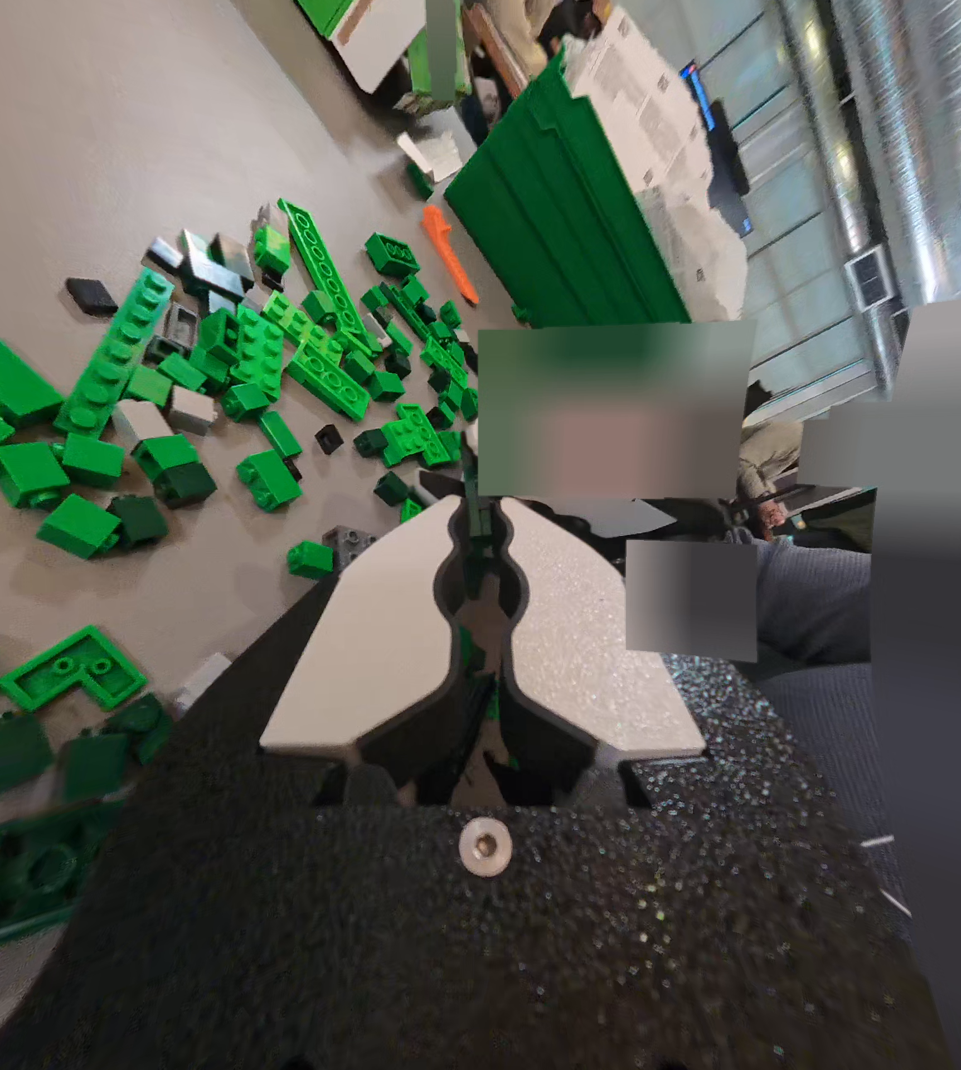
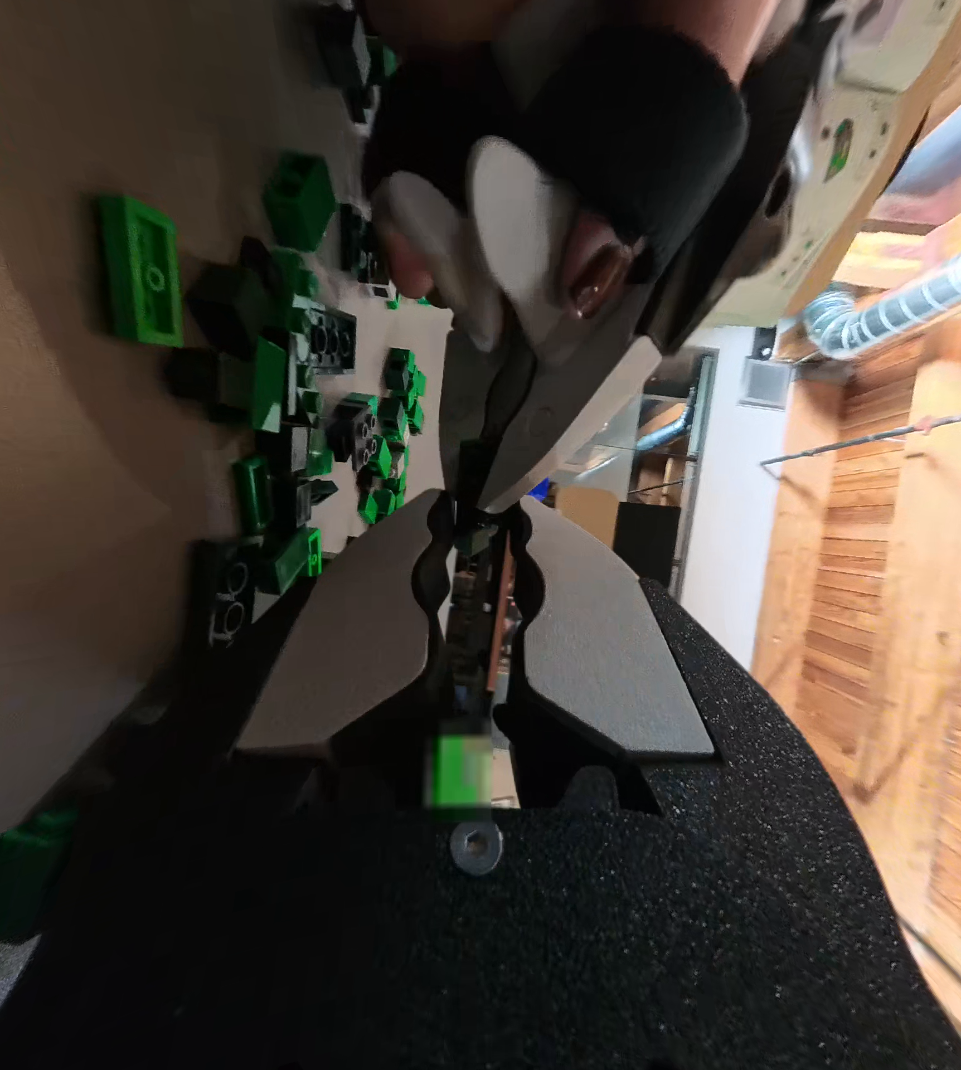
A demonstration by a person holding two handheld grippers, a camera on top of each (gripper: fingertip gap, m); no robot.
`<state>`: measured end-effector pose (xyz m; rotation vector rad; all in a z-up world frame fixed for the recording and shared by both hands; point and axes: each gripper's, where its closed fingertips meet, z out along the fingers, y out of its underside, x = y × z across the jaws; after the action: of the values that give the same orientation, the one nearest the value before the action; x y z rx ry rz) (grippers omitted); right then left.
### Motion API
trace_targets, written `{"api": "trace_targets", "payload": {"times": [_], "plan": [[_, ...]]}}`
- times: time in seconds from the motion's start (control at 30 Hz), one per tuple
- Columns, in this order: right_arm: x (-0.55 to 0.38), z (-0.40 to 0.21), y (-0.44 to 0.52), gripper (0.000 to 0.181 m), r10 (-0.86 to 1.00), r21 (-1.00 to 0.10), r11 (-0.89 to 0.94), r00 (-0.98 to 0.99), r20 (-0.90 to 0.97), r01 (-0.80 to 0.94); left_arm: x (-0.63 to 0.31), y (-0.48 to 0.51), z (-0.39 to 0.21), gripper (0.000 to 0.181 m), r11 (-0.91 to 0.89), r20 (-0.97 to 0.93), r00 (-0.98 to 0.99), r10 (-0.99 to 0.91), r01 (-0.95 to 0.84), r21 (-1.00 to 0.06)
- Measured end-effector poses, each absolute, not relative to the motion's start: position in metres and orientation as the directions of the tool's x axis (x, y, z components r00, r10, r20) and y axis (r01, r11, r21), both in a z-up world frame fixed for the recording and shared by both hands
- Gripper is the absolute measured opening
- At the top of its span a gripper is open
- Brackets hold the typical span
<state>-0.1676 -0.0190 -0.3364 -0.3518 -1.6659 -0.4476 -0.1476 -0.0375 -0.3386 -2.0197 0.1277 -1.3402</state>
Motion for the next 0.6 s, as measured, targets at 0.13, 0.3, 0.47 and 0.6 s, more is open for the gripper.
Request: {"api": "trace_targets", "payload": {"times": [0.13, 0.3, 0.47, 0.6], "plan": [[-0.167, -0.338, -0.015, 0.016, 0.285, -0.215, 0.849, -0.076, 0.955, 0.482, -0.151, -0.034, -0.338, 0.007, -0.7, 0.702, 0.527, -0.479, 0.253, -0.668], [-0.161, -0.348, -0.003, 0.034, 0.519, -0.405, 0.731, -0.062, 0.853, 0.549, -0.16, -0.03, -0.337, 0.007, -0.653, 0.64, 0.601, -0.48, 0.242, -0.717], [-0.161, -0.353, -0.013, 0.04, 0.714, -0.584, 0.62, -0.069, 0.696, 0.525, -0.159, -0.029, -0.335, 0.007, -0.609, 0.574, 0.638, -0.513, 0.2, -0.767], [-0.159, -0.343, -0.025, 0.025, 0.867, -0.768, 0.47, -0.064, 0.495, 0.435, -0.151, -0.032, -0.328, 0.007, -0.538, 0.488, 0.63, -0.604, 0.13, -0.833]]}}
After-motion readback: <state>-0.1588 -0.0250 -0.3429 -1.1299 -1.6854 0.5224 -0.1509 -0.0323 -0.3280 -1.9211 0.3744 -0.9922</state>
